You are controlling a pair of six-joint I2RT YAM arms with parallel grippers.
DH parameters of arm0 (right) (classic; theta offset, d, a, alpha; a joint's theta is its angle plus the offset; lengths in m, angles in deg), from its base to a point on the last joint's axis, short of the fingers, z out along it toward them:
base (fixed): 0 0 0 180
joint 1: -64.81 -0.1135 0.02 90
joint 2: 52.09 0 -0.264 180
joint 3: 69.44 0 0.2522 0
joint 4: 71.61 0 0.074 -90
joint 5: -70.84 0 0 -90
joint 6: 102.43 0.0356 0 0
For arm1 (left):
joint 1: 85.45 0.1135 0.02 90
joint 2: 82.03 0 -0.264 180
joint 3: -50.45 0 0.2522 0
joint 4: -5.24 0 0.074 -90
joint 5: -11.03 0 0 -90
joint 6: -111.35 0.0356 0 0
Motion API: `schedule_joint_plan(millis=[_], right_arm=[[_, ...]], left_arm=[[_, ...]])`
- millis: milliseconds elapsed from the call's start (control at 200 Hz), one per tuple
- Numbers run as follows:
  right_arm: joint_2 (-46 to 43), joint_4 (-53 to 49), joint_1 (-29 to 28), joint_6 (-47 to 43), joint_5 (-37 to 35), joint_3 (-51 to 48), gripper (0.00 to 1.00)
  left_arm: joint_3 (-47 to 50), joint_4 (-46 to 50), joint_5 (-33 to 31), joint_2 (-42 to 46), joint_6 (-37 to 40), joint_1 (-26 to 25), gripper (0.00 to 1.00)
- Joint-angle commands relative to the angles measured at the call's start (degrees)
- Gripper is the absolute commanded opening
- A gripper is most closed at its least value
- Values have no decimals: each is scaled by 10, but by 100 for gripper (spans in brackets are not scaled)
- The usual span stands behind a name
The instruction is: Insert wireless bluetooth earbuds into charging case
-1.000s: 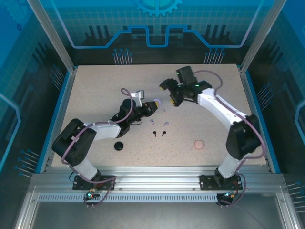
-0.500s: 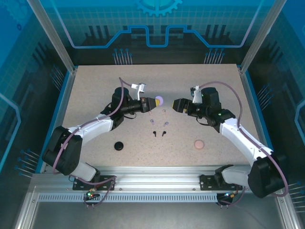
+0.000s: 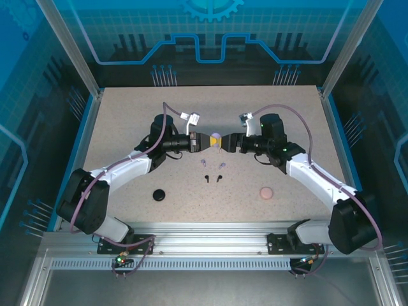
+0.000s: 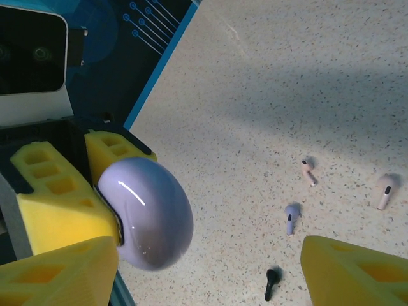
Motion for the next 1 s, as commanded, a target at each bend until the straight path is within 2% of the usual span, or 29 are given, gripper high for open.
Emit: schedule_joint_plan(millis=[0, 185, 655, 995], right_arm=[[11, 11, -11, -14, 5, 26, 75], [26, -3, -1, -17, -26, 21, 71], [28, 2, 30, -5, -23, -7, 68], [-20, -4, 35, -6, 25, -18, 68]], left_arm=[[-21, 6, 24, 3, 15, 2, 0], [-20, 8, 32, 12, 18, 2, 0], [-19, 13, 30, 30, 23, 2, 0], [-18, 16, 26, 28, 28, 2, 0]])
